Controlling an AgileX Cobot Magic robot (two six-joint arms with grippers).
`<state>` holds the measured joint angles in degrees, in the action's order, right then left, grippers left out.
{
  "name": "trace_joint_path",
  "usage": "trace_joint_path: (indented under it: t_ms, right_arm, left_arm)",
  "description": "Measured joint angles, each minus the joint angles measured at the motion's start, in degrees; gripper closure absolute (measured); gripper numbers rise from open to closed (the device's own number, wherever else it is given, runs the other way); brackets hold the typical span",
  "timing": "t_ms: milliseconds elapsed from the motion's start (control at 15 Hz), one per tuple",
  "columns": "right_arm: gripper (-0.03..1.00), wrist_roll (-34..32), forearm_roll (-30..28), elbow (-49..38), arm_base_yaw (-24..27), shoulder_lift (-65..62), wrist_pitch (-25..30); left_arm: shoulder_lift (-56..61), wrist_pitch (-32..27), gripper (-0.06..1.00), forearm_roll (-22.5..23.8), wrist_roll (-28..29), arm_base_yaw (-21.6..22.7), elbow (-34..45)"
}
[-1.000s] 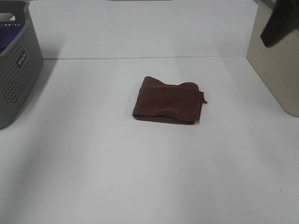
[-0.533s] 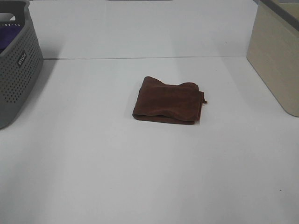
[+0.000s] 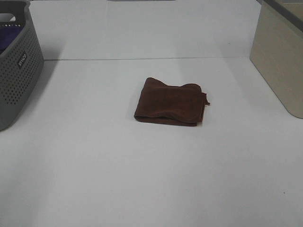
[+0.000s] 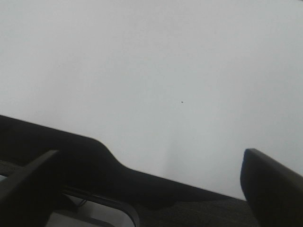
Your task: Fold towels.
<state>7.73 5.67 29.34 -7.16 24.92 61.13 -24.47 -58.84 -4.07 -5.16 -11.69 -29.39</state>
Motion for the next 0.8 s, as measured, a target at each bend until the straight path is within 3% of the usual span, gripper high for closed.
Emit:
trace_joint_path:
  t_ms: [133, 800]
  right_arm:
    - [0.00, 0.0, -0.5, 0.0, 0.0, -0.1, 0.0]
    - [0.01, 0.0, -0.6, 0.0, 0.0, -0.1, 0.0]
  left_arm:
    - [0.1, -0.6, 0.18, -0.6, -2.5, 0.0, 0.4]
    - [0.1, -0.8, 0.18, -0.8, -2.8, 0.0, 0.5]
